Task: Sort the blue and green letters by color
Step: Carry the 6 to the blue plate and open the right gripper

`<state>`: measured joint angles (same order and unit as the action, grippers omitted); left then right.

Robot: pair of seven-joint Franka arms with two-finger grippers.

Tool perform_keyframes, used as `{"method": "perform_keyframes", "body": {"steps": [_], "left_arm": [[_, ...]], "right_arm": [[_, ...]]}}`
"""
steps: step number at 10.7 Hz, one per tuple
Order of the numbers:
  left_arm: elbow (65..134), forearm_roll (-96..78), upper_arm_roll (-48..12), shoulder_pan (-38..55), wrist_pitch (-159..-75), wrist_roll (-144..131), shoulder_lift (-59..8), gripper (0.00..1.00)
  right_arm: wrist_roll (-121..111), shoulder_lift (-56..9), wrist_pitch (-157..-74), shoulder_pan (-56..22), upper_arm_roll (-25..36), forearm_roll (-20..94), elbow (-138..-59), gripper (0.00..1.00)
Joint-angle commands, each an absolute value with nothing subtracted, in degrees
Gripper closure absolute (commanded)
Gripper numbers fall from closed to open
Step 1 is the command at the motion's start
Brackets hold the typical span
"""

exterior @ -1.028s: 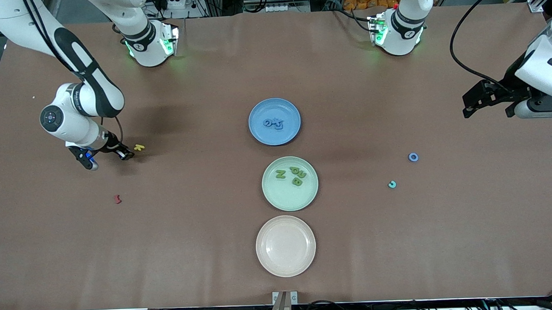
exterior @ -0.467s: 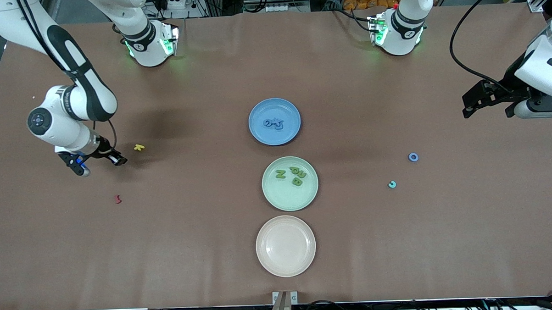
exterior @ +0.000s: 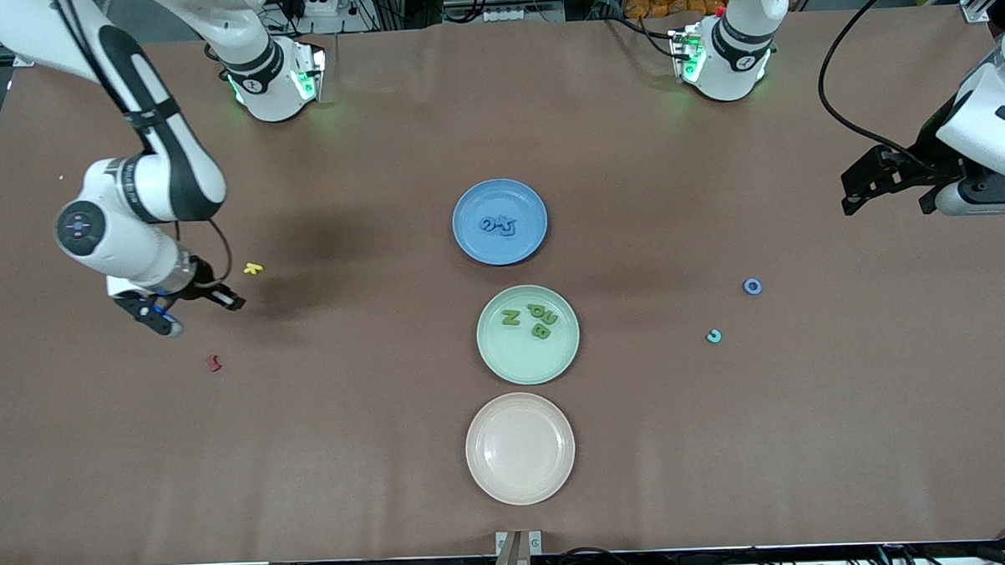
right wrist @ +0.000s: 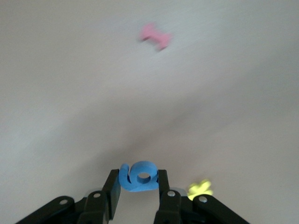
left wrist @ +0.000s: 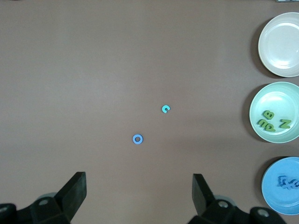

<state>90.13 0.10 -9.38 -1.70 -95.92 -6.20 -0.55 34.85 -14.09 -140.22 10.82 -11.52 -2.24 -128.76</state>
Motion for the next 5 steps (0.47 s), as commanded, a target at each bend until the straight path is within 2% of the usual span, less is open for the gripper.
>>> {"method": "perform_keyframes", "body": {"steps": [1, 5], "left_arm": [[90.35, -0.44, -9.4, -1.76, -96.15, -5.98, -0.35, 0.0], [90.26, -0.35, -9.4, -1.85, -96.15, -5.89, -0.53, 0.0]], "right_arm": [[38.83, -12.3, -139.4, 0.22, -11.43, -2.2, -128.41, 0.88], [39.46, -13.79, -139.48, -14.91, -11.43, -2.28, -124.73, 0.88]]}}
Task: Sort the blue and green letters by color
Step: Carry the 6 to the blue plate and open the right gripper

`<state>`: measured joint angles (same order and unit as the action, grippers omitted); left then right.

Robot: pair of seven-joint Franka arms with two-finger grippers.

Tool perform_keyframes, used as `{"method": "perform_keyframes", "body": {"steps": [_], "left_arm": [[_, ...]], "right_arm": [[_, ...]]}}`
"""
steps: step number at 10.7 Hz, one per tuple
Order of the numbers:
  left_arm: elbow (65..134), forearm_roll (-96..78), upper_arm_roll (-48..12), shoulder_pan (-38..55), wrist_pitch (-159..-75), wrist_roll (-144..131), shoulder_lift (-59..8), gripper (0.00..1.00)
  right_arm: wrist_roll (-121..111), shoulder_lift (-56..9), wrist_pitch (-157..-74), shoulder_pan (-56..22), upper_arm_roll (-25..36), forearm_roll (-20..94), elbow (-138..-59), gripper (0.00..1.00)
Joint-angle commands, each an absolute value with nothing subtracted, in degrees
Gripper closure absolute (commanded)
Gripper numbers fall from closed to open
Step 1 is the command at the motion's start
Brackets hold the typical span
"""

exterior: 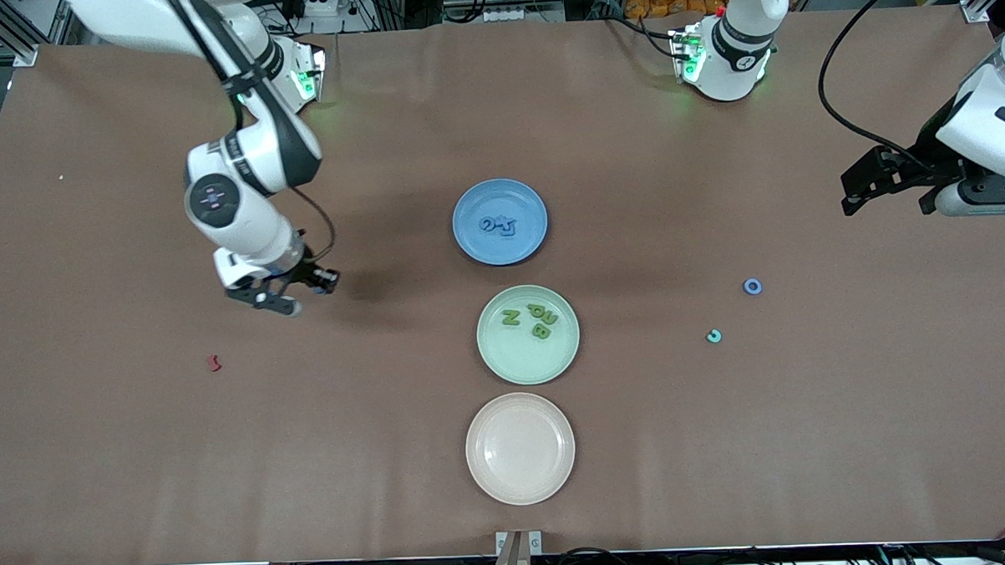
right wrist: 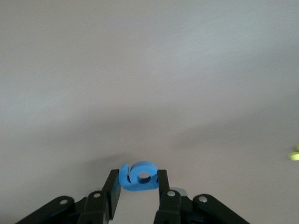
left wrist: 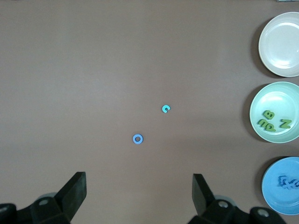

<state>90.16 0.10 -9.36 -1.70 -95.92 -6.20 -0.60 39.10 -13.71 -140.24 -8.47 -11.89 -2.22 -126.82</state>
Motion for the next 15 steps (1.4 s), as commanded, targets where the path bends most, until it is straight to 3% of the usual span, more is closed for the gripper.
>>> {"method": "perform_keyframes", "body": {"steps": [1, 6, 9, 10, 11, 15], "left_arm": [[90.26, -0.35, -9.4, -1.93, -96.15, -5.89, -0.53, 0.0], [90.26, -0.35, -9.4, -2.2, -96.15, -5.8, -0.88, 0.0], [90.35, -0.35, -9.32, -2.29, -96.15, -5.54, -0.97, 0.0], [90.35, -0.35, -9.32, -2.29, -96.15, -5.54, -0.97, 0.0], [90.35, -0.35, -9.32, -2.29, -96.24, -5.54, -1.05, 0.0], [90.35, -0.35, -9.32, -2.37, -96.24, -5.45, -1.14, 0.0]], "right_arm": [[39.55, -14.84, -139.48, -18.33, -11.43, -2.55, -123.32, 0.88], [39.81, -24.68, -139.57, -32.85, -11.51, -2.99, -110.85, 0.87], [39.9, -28.47, -139.57, -37.7, -11.69, -5.61, -109.51, 0.86], [40.08, -29.35, -139.48, -38.49, -11.69, -5.62, -109.51, 0.69], [41.64, -29.36, -139.31, -38.5, -11.78, -5.62, -109.6, 0.01], [41.4, -28.31, -139.31, -36.14, -11.6, -5.63, -109.42, 0.0]]}}
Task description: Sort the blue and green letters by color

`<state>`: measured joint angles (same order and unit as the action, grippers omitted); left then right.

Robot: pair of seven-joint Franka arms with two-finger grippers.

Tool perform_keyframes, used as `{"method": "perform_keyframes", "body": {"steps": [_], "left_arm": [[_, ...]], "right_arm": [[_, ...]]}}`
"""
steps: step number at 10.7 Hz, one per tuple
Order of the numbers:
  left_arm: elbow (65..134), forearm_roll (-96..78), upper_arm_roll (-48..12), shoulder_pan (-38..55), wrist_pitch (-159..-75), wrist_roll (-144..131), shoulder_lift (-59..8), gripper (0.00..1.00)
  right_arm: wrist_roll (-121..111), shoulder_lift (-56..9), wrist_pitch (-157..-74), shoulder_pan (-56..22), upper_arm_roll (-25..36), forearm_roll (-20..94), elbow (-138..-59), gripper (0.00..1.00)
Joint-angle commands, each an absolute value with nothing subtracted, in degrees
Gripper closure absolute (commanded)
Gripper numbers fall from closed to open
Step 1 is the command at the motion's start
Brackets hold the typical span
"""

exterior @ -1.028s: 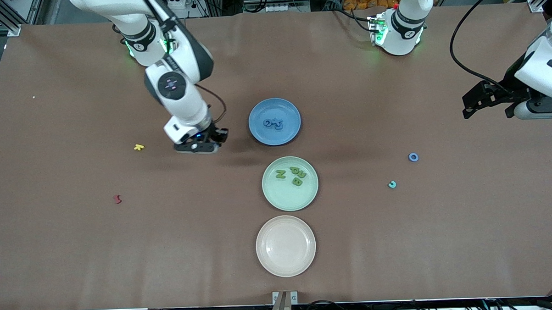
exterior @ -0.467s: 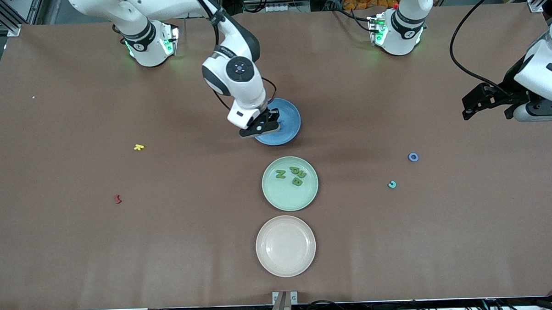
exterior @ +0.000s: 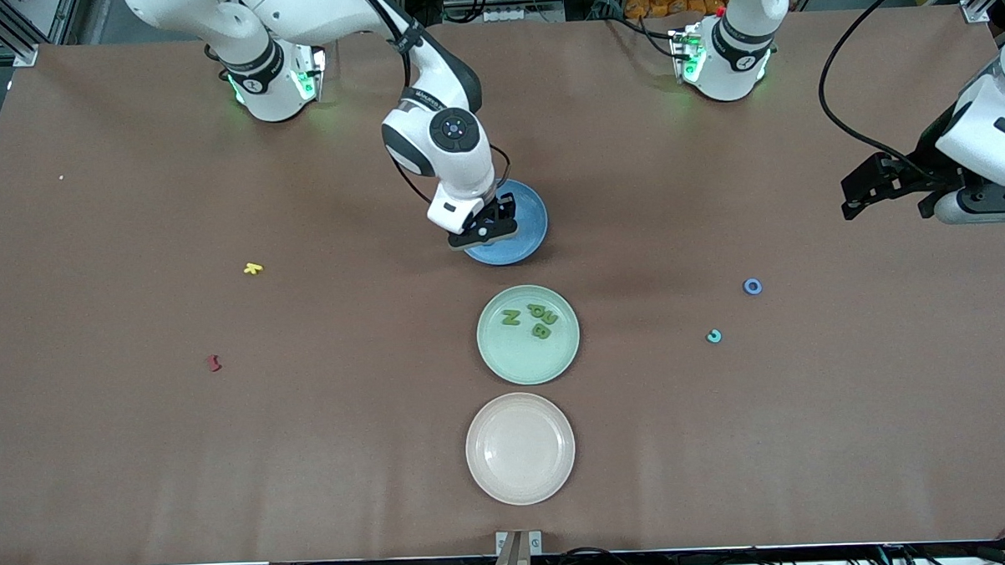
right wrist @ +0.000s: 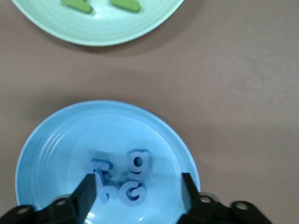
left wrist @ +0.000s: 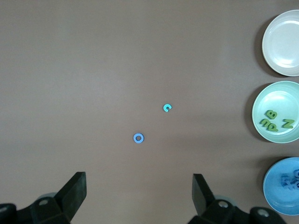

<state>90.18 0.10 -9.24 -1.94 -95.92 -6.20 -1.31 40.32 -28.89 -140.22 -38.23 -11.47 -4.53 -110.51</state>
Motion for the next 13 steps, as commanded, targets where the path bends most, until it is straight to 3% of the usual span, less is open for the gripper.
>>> {"method": "perform_keyframes", "body": {"steps": [1, 5, 9, 13], "left_arm": [[90.44, -0.35, -9.32, -2.37, -96.24, -5.45, -1.32, 0.0], [90.44, -0.09, -9.32, -2.37, -96.33, -5.45, -1.49, 0.0], [90.44, 1.32, -9.32, -2.29, -96.33, -5.45, -1.49, 0.0], [90.7, 1.32, -9.32, -2.37, -96.15, -5.36, -1.32, 0.0]], "right_arm": [[40.7, -27.26, -138.44, -34.12, -11.69, -5.71, -109.51, 0.0], [30.52, -21.89, -128.86, -19.99, -11.6, -5.71, -109.42, 0.0], [23.3, -20.66, -129.28, -3.91, -11.51, -6.15, -109.25, 0.0], [22.85, -18.47, -129.29, 5.44, -11.51, -8.94, -109.07, 0.0]]}}
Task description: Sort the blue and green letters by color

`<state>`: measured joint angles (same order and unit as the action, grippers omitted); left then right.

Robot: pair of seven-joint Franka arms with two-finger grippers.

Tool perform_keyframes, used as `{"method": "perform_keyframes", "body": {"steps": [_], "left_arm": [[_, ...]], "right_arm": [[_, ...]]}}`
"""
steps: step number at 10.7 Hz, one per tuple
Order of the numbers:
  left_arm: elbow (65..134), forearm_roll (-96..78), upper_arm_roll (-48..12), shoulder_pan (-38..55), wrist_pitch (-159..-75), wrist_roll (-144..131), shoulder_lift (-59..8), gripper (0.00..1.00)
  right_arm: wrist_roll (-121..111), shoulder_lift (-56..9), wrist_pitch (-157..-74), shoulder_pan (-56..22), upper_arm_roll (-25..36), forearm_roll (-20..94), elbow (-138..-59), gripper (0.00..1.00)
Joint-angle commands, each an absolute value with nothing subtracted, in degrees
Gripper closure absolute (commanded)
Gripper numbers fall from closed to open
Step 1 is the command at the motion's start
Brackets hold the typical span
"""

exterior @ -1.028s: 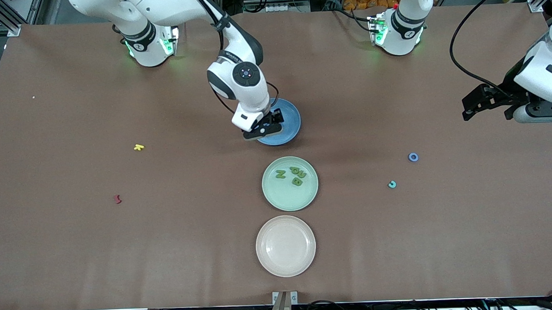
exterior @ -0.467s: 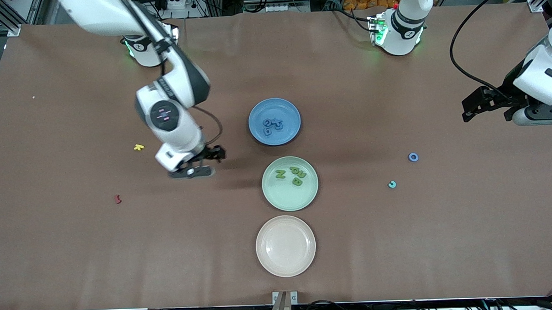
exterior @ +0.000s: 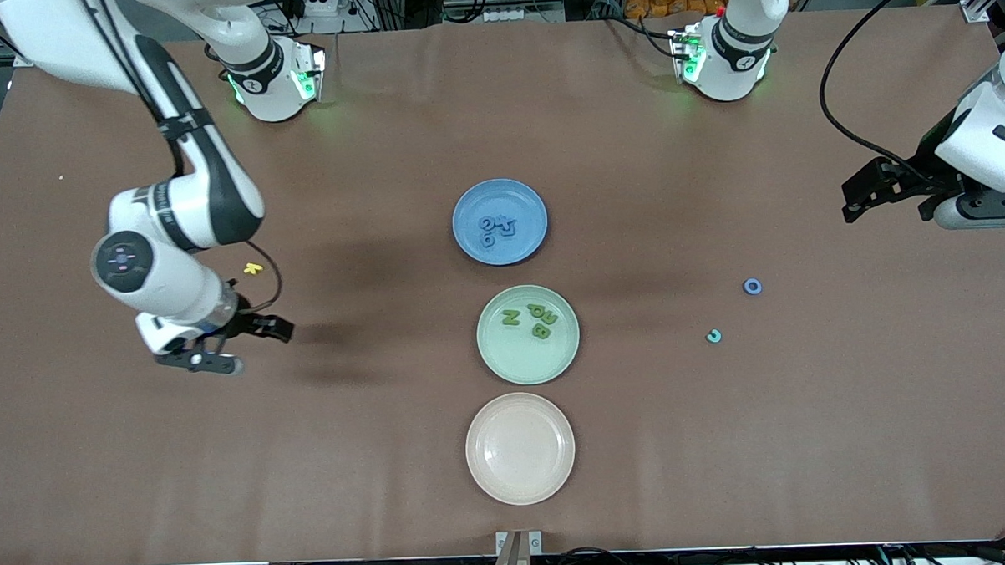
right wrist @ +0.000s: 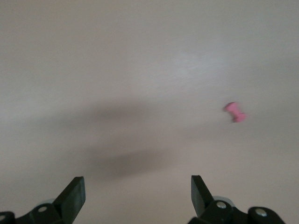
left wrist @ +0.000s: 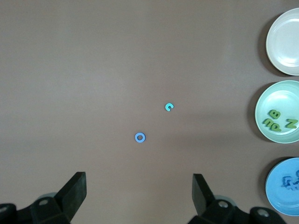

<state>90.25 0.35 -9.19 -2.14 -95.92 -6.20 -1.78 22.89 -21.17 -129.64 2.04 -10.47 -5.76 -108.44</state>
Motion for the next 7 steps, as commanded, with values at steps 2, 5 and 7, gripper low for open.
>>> {"method": "perform_keyframes", "body": {"steps": [2, 5, 7], "left_arm": [[90.7, 1.32, -9.23, -2.9, -95.45, -5.01, -0.44, 0.0], [90.44, 1.32, -8.97, -3.34, -94.31, -5.01, 0.0, 0.0], [90.27, 1.32, -8.79, -3.34, -93.26, -5.01, 1.4, 0.0]], "right_arm": [[22.41, -13.48, -128.33, 7.2, -11.08, -12.12, -109.16, 0.0], [19.7, -3.99, -122.99, 7.38, -8.1, -11.78, -107.94, 0.0], [16.8, -2.64, -106.61, 7.12, -7.82, -11.34, -98.06, 0.0]]}}
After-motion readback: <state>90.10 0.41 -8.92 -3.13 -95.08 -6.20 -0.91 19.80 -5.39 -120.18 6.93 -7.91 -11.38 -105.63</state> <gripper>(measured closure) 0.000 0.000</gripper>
